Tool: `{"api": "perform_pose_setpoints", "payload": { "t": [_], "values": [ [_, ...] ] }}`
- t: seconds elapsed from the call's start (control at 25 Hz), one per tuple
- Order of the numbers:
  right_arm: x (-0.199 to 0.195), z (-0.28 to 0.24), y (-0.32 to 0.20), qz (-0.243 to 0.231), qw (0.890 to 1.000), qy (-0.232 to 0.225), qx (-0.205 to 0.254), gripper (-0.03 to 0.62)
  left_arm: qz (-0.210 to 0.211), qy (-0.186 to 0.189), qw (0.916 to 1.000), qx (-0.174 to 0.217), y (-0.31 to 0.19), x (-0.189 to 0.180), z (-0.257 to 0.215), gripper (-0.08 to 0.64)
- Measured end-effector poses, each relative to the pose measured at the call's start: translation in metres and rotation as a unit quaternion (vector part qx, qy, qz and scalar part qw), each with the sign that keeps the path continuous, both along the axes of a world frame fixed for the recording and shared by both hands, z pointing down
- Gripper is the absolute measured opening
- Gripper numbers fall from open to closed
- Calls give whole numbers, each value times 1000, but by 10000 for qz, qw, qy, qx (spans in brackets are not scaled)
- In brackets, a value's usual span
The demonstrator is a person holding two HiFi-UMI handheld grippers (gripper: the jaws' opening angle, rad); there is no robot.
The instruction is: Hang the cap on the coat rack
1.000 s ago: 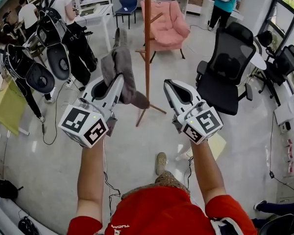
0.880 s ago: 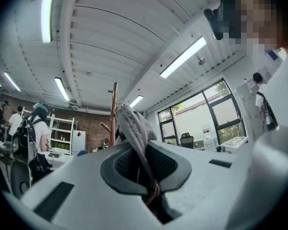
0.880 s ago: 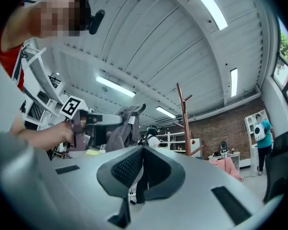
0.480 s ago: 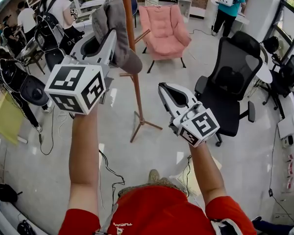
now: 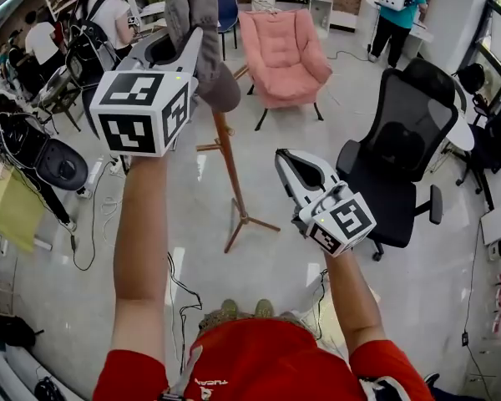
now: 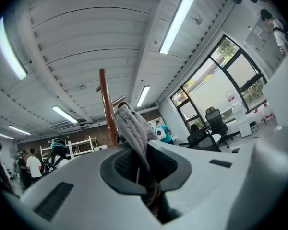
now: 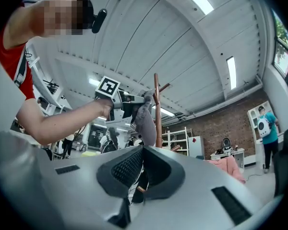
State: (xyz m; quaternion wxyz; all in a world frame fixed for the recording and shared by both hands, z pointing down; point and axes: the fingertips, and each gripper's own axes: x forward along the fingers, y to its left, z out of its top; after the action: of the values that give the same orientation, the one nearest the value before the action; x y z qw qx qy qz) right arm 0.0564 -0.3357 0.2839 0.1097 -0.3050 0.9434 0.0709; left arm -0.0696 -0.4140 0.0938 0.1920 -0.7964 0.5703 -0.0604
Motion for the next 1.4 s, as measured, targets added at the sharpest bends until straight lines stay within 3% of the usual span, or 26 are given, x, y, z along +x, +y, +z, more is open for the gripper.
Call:
{"api": "perform_pose_setpoints", "payload": {
  "t": [0.2,0.32,0.4,0.56,0.76,1.04,1.2,1.24,1.32,1.4],
  "values": [
    [-1,12,-19,71,9999,-27,-127,23,-76,-5,9995,-322,-40,-7,35,34],
    [-3,16,-28,105,9998,-21,-156,23,-15,92,9997,-213,-48,-7,47,46],
    [-5,18,-34,129,9998,-21,-178,23,86,170,9998,14,-48,-5,50,88],
    [-13,21,-42,146,9997,-9,-200,23,553,341,9972,364,-39,0,52,270],
    [-19,20,-43,190,9996,24,-222,23,1236,755,9887,382,-12,0,60,339],
    [-35,12,-31,222,9995,-7,-217,23,1694,1229,9773,-317,23,-17,125,337],
    [-43,9,-19,135,9997,-35,-199,23,2087,1686,9607,-713,44,-20,168,315],
    [-44,8,-16,106,9998,-45,-180,23,2149,1819,9566,-755,50,-22,175,266],
    [-45,5,-8,66,9998,-87,-136,23,2219,2059,9498,-788,62,-29,186,87],
    [-44,2,-1,39,9998,-161,-85,23,2294,2167,9458,-773,75,-34,193,34]
  ]
}}
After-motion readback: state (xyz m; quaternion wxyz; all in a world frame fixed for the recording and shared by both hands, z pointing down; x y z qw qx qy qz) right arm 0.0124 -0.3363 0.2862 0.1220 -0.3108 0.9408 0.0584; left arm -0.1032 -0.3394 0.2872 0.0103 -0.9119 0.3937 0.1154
